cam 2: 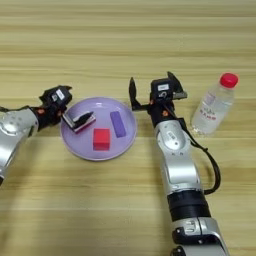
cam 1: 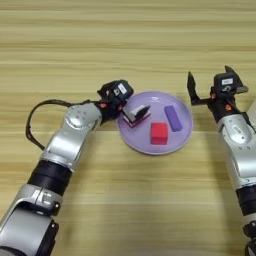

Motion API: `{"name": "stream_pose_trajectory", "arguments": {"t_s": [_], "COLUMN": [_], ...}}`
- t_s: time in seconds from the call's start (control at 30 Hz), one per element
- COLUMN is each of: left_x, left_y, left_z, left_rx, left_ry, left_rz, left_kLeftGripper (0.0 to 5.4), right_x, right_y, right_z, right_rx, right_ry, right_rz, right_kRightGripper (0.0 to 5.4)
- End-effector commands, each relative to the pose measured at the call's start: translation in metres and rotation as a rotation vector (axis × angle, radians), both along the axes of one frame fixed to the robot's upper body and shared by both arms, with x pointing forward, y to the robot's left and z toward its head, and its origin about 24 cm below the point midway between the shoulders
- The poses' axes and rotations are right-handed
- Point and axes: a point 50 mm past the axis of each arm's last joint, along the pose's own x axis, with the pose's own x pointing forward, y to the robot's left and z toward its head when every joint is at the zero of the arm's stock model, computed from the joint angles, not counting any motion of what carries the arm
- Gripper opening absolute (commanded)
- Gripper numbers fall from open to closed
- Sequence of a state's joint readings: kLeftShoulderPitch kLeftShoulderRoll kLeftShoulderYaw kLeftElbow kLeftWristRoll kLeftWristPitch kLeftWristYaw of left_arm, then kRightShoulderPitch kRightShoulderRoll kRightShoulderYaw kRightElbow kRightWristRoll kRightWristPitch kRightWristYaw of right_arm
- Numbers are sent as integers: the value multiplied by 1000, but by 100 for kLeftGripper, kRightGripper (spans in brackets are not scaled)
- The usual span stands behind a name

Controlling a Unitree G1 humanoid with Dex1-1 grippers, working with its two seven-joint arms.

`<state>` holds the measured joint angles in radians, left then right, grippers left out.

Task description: Move the objects on the table

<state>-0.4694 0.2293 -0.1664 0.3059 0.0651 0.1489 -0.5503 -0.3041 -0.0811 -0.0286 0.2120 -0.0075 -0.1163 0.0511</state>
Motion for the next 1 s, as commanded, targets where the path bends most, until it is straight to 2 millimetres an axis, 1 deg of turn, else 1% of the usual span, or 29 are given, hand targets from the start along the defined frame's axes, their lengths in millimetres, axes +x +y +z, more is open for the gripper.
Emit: {"name": "stream_pose_trajectory", "arguments": {"t_s": [0.03,0.2,0.3,0.33,0.47,0.57,0.73,0.83,1.0], "left_x": [15,29,34,35,37,35,30,26,23], "left_y": [11,37,53,58,77,84,93,94,90], "left_z": [18,28,27,25,-1,-14,-30,-41,-49], "left_rx": [-80,-176,-206,-211,-202,-196,-196,-179,-186], "left_ry": [-87,-162,-207,-214,-184,-169,-148,-114,-72], "left_rz": [107,284,387,419,564,626,721,742,745], "left_kLeftGripper": [538,538,538,538,538,538,538,538,538], "right_x": [1,-2,-4,-5,-12,-16,-24,-28,-34], "right_y": [3,4,6,6,10,13,22,31,43], "right_z": [1,1,0,0,0,-1,-9,-10,-17], "right_rx": [4,6,7,7,9,6,13,11,11], "right_ry": [5,-1,-2,-2,-12,-14,16,19,52], "right_rz": [10,18,28,31,62,85,164,228,331], "right_kRightGripper": [540,540,540,540,540,540,540,540,540]}}
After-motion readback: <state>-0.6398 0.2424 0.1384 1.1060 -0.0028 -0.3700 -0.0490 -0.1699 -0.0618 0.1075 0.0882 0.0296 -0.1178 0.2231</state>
